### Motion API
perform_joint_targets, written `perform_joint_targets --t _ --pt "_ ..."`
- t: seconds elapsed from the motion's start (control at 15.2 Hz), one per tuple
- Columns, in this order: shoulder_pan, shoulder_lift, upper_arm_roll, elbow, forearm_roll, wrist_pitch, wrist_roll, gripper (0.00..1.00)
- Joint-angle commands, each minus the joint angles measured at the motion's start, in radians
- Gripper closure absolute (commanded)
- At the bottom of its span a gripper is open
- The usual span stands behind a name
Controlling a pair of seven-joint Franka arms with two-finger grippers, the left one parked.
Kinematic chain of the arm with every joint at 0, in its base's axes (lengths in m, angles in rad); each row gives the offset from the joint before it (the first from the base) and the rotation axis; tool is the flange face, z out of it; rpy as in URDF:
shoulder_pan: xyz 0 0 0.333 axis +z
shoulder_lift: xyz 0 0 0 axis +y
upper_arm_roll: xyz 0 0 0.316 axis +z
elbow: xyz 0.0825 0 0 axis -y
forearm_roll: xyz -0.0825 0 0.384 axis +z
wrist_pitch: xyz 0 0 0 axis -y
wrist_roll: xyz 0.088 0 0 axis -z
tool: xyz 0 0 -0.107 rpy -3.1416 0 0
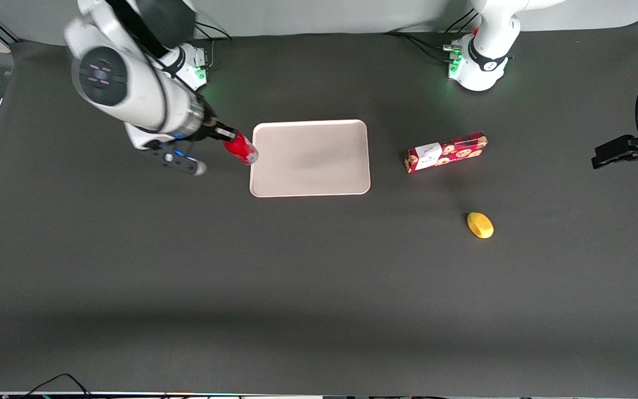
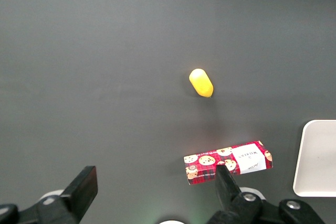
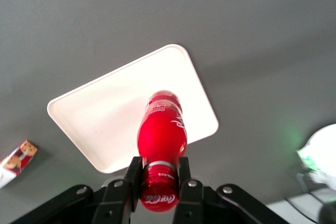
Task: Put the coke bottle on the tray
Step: 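Carry the held bottle over the pink tray and lower it, then open the right gripper to release the bottle upright on the tray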
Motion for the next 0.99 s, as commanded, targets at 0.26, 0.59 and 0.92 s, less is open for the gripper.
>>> perform_joint_targets --t 0.26,0.59,0.92 --pt "0.001 -0.006 0.096 -0.349 -0.052 0.38 0.126 0.96" --pt "0.004 -0.007 0.108 -0.408 -0.083 0.438 0.146 0.89" --pt "0.008 -0.004 0.108 -0.411 -0.105 0.44 0.146 0.09"
